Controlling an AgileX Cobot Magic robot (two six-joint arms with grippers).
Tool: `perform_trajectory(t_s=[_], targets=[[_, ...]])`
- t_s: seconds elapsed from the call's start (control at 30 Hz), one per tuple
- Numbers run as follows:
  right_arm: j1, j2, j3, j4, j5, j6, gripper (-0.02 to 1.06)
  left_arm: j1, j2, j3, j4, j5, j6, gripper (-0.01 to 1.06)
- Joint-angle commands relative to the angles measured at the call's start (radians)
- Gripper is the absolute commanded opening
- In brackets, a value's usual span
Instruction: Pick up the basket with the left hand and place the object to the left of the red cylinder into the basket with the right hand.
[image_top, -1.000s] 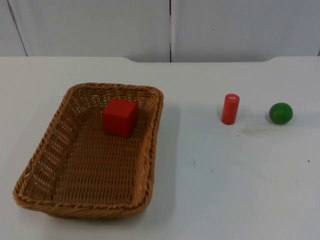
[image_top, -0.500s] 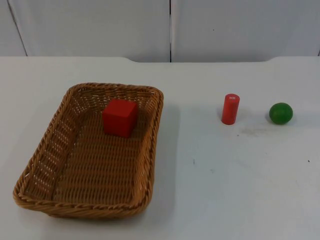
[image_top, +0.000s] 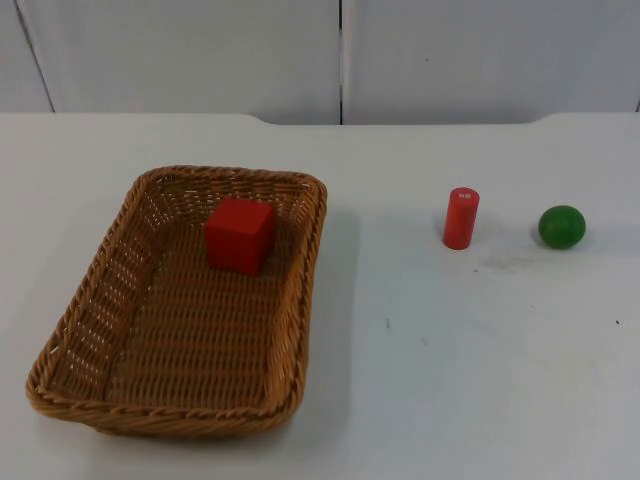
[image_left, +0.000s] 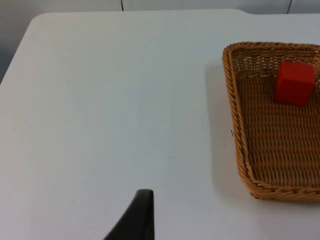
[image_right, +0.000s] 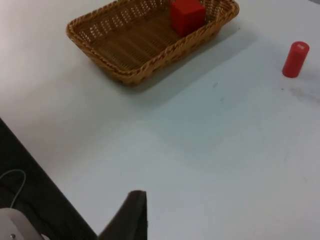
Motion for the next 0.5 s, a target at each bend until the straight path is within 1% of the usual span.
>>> perform_trajectory(t_s=[0.0, 0.47], targets=[[-0.001, 0.001, 0.008, 0.005, -0.009, -0.018, 1.05, 0.001, -0.004, 0.006, -0.001, -0.009, -0.002, 1.05], [-0.001, 0.001, 0.008, 0.008, -0.009, -0.022, 1.05, 0.001, -0.004, 0.006, -0.007, -0.009, 0.009, 1.05]])
